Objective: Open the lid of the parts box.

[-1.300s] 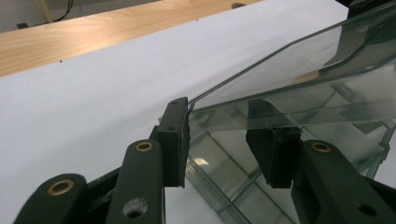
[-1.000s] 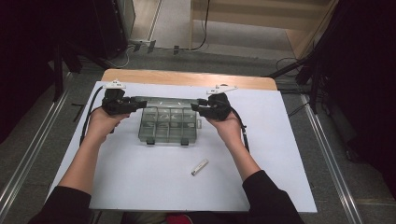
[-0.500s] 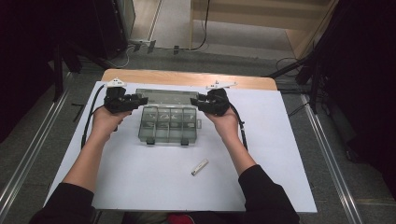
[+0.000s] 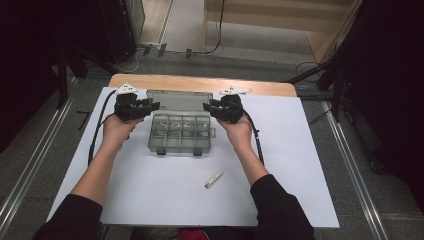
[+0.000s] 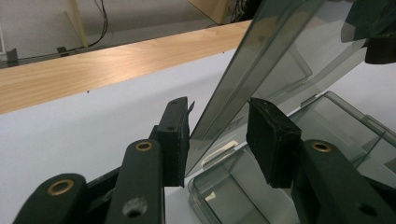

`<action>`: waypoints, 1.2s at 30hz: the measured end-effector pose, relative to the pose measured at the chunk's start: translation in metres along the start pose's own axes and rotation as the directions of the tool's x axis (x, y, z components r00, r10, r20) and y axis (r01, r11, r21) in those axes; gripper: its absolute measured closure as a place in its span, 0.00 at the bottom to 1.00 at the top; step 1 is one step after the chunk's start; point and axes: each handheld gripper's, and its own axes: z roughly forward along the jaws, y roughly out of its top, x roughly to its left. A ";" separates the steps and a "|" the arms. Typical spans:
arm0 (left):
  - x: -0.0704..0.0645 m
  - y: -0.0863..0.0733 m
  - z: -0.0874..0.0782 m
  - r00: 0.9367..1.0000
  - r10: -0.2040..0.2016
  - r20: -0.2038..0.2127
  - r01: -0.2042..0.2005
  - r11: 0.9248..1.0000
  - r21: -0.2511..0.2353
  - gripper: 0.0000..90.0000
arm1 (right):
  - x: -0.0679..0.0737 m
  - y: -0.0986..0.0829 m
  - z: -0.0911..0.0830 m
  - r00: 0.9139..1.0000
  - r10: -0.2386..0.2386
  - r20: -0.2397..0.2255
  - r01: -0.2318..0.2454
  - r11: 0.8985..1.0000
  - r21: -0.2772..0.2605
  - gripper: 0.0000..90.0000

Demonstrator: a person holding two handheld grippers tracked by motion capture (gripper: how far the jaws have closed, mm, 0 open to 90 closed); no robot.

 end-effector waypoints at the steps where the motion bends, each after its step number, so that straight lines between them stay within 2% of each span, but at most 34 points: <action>1: 0.000 0.000 0.001 1.000 0.000 -0.006 0.000 1.000 -0.003 0.65 | 0.000 0.000 0.001 1.000 0.000 0.004 0.000 1.000 0.000 0.71; 7: 0.000 -0.002 0.006 1.000 0.003 -0.019 -0.003 1.000 -0.003 0.65 | -0.002 -0.001 0.005 1.000 0.005 0.014 -0.005 1.000 -0.007 0.71; 16: 0.004 -0.005 0.012 0.999 -0.044 -0.021 0.044 0.999 -0.016 0.65 | -0.003 0.000 0.010 0.999 0.003 0.041 -0.003 1.000 -0.011 0.73; 36: 0.010 -0.012 0.029 0.995 -0.076 -0.064 0.075 0.997 -0.028 0.65 | -0.011 -0.007 0.031 0.996 0.025 0.087 -0.025 1.000 -0.002 0.75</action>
